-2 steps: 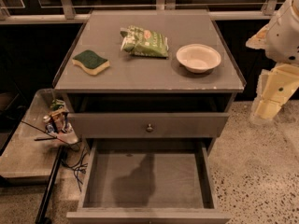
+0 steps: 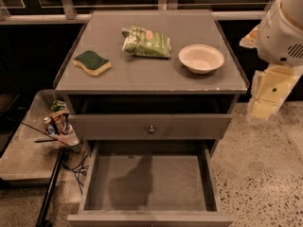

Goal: Place green jalapeno chip bag into middle drawer

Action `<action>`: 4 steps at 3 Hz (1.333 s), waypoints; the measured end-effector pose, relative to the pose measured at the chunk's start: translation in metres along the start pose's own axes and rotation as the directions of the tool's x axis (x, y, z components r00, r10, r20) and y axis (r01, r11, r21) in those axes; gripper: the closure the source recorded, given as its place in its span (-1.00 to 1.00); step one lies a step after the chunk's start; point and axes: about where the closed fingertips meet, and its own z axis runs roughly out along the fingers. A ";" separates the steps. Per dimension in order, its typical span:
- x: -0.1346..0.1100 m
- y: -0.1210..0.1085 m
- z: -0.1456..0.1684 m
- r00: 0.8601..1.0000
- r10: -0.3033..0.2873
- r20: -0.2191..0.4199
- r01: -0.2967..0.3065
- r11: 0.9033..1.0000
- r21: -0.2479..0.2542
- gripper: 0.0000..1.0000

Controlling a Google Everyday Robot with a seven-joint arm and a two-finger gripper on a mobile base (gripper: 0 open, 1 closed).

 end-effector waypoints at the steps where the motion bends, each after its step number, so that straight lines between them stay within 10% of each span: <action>1: -0.032 -0.023 0.024 0.991 -0.125 0.041 0.124 0.992 0.019 -1.00; 2: -0.057 -0.056 0.045 0.974 -0.172 0.146 0.167 0.985 0.044 -1.00; 4: -0.070 -0.108 0.068 0.944 -0.040 0.328 0.023 0.998 0.058 -1.00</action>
Offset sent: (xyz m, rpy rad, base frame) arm 0.1309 0.0744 -0.0224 0.2270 -0.1344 0.2834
